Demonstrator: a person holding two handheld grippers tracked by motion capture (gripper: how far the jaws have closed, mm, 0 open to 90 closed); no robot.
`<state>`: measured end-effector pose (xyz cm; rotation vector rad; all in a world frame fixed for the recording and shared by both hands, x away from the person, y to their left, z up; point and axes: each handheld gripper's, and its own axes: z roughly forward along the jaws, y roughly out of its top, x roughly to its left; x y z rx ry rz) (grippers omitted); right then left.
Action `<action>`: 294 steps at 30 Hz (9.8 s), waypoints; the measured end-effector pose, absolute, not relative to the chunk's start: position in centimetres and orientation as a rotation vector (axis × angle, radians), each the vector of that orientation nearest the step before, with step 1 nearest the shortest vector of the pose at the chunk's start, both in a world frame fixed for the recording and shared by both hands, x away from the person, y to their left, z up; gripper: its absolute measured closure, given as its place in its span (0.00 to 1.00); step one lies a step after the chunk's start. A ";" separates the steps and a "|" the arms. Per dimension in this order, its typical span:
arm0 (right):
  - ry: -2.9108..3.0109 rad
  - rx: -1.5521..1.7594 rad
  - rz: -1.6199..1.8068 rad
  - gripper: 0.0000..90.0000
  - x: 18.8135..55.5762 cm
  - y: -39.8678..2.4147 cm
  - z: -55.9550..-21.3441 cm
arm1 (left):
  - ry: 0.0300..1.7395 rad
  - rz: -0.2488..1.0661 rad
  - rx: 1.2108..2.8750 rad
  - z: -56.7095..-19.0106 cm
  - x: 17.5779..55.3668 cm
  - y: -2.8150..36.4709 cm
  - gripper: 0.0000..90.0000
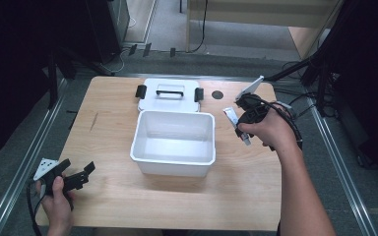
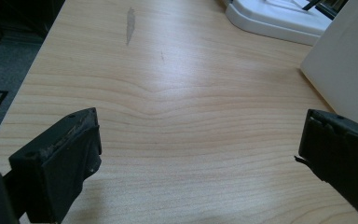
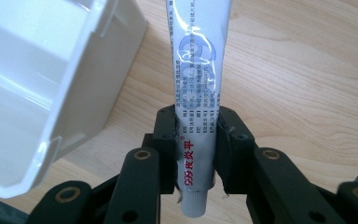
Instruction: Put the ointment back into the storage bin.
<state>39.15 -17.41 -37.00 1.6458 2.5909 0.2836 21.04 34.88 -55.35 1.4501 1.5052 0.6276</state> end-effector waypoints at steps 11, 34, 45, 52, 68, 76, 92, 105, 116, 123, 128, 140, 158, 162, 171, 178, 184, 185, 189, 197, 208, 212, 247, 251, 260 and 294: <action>2.624 1.589 0.310 0.81 39.3 -15.5 -36.0 | 1.504 0.627 1.446 -55.4 21.1 34.9 0.00; 2.745 1.388 0.373 0.81 38.8 -9.8 -35.1 | 1.505 0.621 1.446 -55.4 21.1 34.9 0.00; 2.838 1.180 0.427 0.81 38.1 -7.6 -35.6 | 1.506 0.616 1.444 -55.4 21.1 35.0 0.00; 2.903 0.982 0.424 0.81 37.6 -6.5 -36.4 | 1.506 0.613 1.440 -55.4 21.1 35.0 0.00; 2.970 0.522 0.423 0.81 36.6 -5.4 -37.7 | 1.506 0.611 1.441 -55.4 21.1 35.0 0.00; 2.979 0.488 0.406 0.81 36.7 -6.0 -38.7 | 1.505 0.610 1.441 -55.4 21.1 35.0 0.00; 3.011 0.473 0.354 0.81 36.7 -5.8 -41.0 | 1.506 0.611 1.446 -55.4 21.1 35.0 0.00; 3.040 0.440 0.241 0.81 36.4 -4.7 -43.0 | 1.504 0.612 1.449 -55.4 21.1 35.0 0.00; 3.046 0.406 0.117 0.81 36.1 -3.8 -43.9 | 1.505 0.612 1.448 -55.4 21.1 35.0 0.00; 3.033 0.349 0.064 0.81 36.1 -3.4 -44.4 | 1.505 0.611 1.449 -55.4 21.1 35.0 0.00; 3.045 0.358 0.076 0.81 35.7 -3.1 -44.4 | 1.505 0.612 1.449 -55.4 21.1 35.0 0.00; 3.061 0.325 -0.012 0.81 35.9 -2.5 -45.2 | 1.505 0.610 1.448 -55.4 21.1 35.0 0.00; 3.085 0.312 -0.060 0.81 35.9 -2.2 -45.9 | 1.505 0.609 1.449 -55.4 21.1 35.0 0.00; 3.086 0.312 -0.057 0.80 35.8 -2.3 -45.8 | 1.506 0.608 1.451 -55.4 21.1 35.0 0.00; 3.072 0.308 0.024 0.85 35.8 -2.4 -44.9 | 1.505 0.606 1.449 -55.4 21.1 35.0 0.00; 3.076 0.356 0.140 0.92 35.9 -3.0 -43.5 | 1.505 0.606 1.449 -55.4 21.1 35.0 0.00; 3.052 0.416 0.235 0.88 35.5 -3.9 -41.5 | 1.503 0.610 1.452 -55.4 21.1 35.0 0.00; 3.051 0.430 0.249 0.87 35.5 -4.1 -41.1 | 1.503 0.611 1.451 -55.4 21.1 35.0 0.00; 3.036 0.451 0.265 0.83 35.2 -4.9 -40.0 | 1.503 0.614 1.450 -55.4 21.1 34.9 0.00; 3.012 0.547 0.366 0.76 34.3 -7.6 -37.3 | 1.503 0.617 1.452 -55.4 21.1 34.9 0.00; 2.930 0.662 0.492 0.57 33.5 -12.0 -36.1 | 1.502 0.623 1.456 -55.4 21.1 34.8 0.00; 2.895 0.735 0.512 0.52 33.3 -13.5 -36.4 | 1.500 0.626 1.459 -55.4 21.1 34.8 0.00; 2.308 1.376 0.905 0.00 30.2 -27.0 -48.5 | 1.499 0.623 1.462 -55.3 21.0 34.8 0.00; 2.280 1.397 0.915 0.00 29.5 -28.0 -49.9 | 1.500 0.630 1.463 -55.3 21.0 34.7 0.00; 2.171 1.454 0.981 0.00 27.7 -30.8 -52.0 | 1.498 0.640 1.467 -55.3 21.0 34.6 0.00; 1.967 1.533 1.029 0.00 22.9 -36.1 -54.9 | 1.484 0.666 1.488 -55.3 21.0 34.3 0.00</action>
